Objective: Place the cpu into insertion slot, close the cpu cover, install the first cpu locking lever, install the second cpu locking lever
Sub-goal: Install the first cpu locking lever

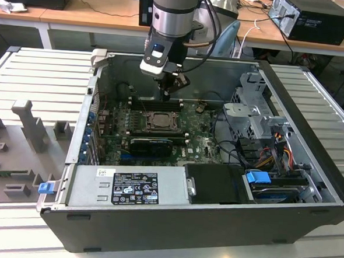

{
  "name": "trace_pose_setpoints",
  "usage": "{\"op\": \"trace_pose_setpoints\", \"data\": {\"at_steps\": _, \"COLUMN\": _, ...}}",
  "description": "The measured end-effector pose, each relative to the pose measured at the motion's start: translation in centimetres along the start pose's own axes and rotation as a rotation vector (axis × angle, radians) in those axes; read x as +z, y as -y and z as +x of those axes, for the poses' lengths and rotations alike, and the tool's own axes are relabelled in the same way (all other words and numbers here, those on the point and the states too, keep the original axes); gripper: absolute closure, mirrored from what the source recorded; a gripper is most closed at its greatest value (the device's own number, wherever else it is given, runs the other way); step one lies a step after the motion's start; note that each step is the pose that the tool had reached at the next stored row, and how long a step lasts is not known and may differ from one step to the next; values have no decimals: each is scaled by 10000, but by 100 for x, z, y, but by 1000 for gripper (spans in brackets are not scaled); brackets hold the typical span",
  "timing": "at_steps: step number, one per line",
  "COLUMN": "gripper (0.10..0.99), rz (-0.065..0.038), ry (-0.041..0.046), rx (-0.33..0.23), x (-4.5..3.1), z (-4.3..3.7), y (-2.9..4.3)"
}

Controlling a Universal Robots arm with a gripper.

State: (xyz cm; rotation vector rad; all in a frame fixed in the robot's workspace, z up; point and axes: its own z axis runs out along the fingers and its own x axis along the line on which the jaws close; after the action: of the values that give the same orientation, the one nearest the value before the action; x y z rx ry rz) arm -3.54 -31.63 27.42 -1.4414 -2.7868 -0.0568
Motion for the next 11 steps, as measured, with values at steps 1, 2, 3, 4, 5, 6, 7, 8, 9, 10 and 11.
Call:
{"op": "trace_pose_setpoints", "data": {"at_steps": 1, "gripper": 980, "rz": 1, "ry": -3, "rx": -109, "x": 0, "z": 0, "y": 0}}
{"op": "trace_pose_setpoints", "data": {"at_steps": 2, "gripper": 980, "rz": 4, "ry": -6, "rx": -216, "x": 0, "z": 0, "y": 0}}
{"op": "trace_pose_setpoints", "data": {"at_steps": 3, "gripper": 980, "rz": 7, "ry": -11, "rx": -377, "x": 0, "z": 0, "y": 0}}
{"op": "trace_pose_setpoints", "data": {"at_steps": 4, "gripper": 980, "rz": 10, "ry": -15, "rx": -506, "x": 0, "z": 0, "y": 0}}
{"op": "trace_pose_setpoints", "data": {"at_steps": 5, "gripper": 980, "rz": 14, "ry": -23, "rx": -778, "x": 0, "z": 0, "y": 0}}
{"op": "trace_pose_setpoints", "data": {"at_steps": 6, "gripper": 980, "rz": 18, "ry": -27, "rx": -890, "x": 0, "z": 0, "y": 0}}
{"op": "trace_pose_setpoints", "data": {"at_steps": 7, "gripper": 980, "rz": 19, "ry": -30, "rx": -981, "x": 0, "z": 0, "y": 0}}
{"op": "trace_pose_setpoints", "data": {"at_steps": 8, "gripper": 980, "rz": 21, "ry": -32, "rx": -1073, "x": 0, "z": 0, "y": 0}}
{"op": "trace_pose_setpoints", "data": {"at_steps": 9, "gripper": 980, "rz": 24, "ry": -36, "rx": -1180, "x": 0, "z": 0, "y": 0}}
{"op": "trace_pose_setpoints", "data": {"at_steps": 10, "gripper": 980, "rz": 26, "ry": -40, "rx": -1308, "x": 0, "z": 0, "y": 0}}
{"op": "trace_pose_setpoints", "data": {"at_steps": 11, "gripper": 980, "rz": 28, "ry": -43, "rx": -1413, "x": 0, "z": 0, "y": 0}}
